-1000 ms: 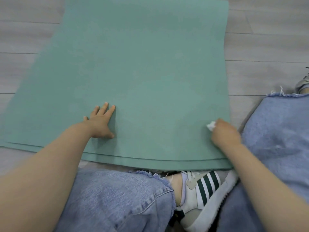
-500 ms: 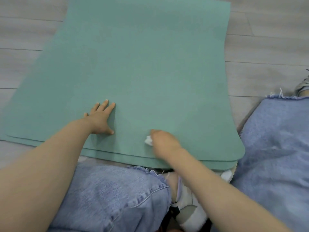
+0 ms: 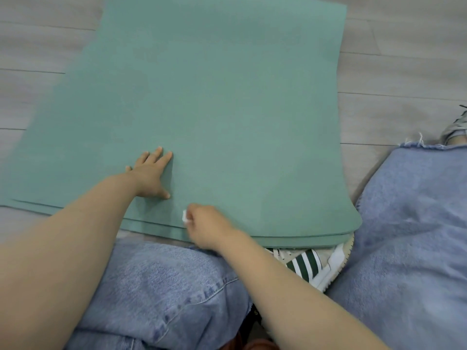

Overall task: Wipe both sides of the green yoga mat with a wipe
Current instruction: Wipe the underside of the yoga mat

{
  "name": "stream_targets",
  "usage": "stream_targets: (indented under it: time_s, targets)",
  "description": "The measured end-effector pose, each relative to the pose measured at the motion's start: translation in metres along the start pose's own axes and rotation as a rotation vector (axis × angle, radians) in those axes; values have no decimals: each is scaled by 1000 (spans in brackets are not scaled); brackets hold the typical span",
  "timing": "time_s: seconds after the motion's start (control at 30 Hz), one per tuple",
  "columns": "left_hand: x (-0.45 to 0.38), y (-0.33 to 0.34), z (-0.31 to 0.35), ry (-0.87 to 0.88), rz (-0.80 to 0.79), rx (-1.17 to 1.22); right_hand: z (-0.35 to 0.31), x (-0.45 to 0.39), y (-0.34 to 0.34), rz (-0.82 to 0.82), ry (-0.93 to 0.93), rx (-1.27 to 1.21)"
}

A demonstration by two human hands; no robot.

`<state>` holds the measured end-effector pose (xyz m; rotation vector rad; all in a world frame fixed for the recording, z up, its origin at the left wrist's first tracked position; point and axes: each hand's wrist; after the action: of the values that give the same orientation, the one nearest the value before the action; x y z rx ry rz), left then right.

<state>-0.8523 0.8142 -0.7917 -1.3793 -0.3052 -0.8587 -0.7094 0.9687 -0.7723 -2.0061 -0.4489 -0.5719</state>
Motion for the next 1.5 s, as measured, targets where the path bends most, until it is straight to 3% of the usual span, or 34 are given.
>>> stream_targets:
  time_s: [0.1, 0.3, 0.4, 0.47, 0.67, 0.77, 0.83, 1.0, 1.17, 1.27, 1.37, 1.5]
  targets:
    - [0, -1, 0, 4, -3, -2, 17, 18, -14, -31, -90, 193]
    - [-1, -2, 0, 8, -4, 6, 166, 58, -99, -5, 513, 504]
    - [-2, -1, -1, 3, 1, 3, 185, 69, -122, 21, 682, 538]
    - [-2, 0, -2, 1, 3, 7, 161, 64, -106, 35, 586, 455]
    - [-1, 0, 0, 5, 16, 11, 34, 37, 3, -19, 39, 83]
    - [-1, 0, -1, 7, 15, 7, 44, 39, -6, -29, -33, 198]
    - [-2, 0, -2, 9, 11, 11, 70, 48, -25, -22, 30, 325]
    - [-3, 1, -1, 7, 6, -8, 164, 69, -85, 82, 401, 492]
    - [-9, -1, -2, -1, -18, -67, 220, 75, -123, 81, 597, 610]
    - [-9, -3, 13, -30, -36, -132, 262, 81, -133, 65, 674, 398]
    - [-5, -2, 44, -23, 36, -195, 285, 84, -136, 233, 737, -68]
    - [3, 16, 93, 178, 84, -284, 282, 78, -139, 311, 805, -688]
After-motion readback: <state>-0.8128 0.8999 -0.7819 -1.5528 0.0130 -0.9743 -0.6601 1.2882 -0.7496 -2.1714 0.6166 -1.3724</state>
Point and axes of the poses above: each hand's wrist, its own x-axis away from the middle knuckle, its own y-axis out of the palm, z = x × y, and after that the axes turned 6 degrees about y, right-handed
